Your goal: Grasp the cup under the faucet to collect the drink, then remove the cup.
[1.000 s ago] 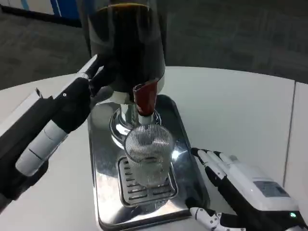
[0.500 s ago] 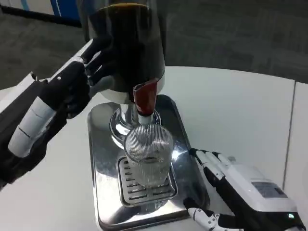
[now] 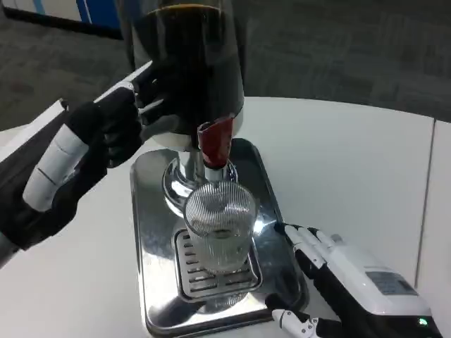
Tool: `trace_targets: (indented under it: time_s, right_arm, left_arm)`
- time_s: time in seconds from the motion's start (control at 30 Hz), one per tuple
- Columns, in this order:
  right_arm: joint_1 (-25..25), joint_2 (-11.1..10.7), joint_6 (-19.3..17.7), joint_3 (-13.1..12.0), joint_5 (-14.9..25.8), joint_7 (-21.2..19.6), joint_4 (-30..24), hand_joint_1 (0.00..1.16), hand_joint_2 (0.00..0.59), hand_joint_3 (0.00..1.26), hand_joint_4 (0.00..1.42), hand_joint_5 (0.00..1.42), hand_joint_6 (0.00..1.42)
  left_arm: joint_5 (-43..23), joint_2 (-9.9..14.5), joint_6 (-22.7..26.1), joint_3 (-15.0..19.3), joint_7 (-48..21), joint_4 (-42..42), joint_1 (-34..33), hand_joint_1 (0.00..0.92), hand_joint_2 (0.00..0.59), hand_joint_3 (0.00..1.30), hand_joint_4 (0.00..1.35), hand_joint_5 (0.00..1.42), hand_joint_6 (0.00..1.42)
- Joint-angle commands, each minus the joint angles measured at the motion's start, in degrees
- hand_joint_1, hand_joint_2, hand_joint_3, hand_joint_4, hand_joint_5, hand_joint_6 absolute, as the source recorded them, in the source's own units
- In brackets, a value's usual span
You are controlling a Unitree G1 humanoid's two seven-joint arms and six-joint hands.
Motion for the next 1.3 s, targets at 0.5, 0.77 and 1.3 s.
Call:
trace_targets:
  time_s: [0.5, 0.77, 1.3]
  right_arm:
    - [1.42, 0.53, 0.5, 0.04, -0.67, -0.56, -2.22, 0.28, 0.422, 0.0, 0.0, 0.0, 0.0]
    - [1.7, 0.46, 0.23, -0.72, 0.33, -1.01, -2.06, 0.28, 0.422, 0.0, 0.0, 0.0, 0.0]
    - [2.23, 0.41, -0.25, -1.42, 1.73, -1.42, -2.54, 0.29, 0.402, 0.0, 0.0, 0.0, 0.0]
  left_arm:
    - [0.89, -0.08, 0.77, -4.34, -5.29, 6.67, -8.9, 0.0, 0.105, 0.14, 0.01, 0.11, 0.1]
    - [0.47, -0.44, 1.15, -5.11, -6.24, 8.62, -11.53, 0.0, 0.106, 0.14, 0.01, 0.12, 0.11]
    - [4.01, 0.01, -2.78, -7.31, -9.69, 9.09, -14.13, 0.0, 0.113, 0.13, 0.0, 0.13, 0.13]
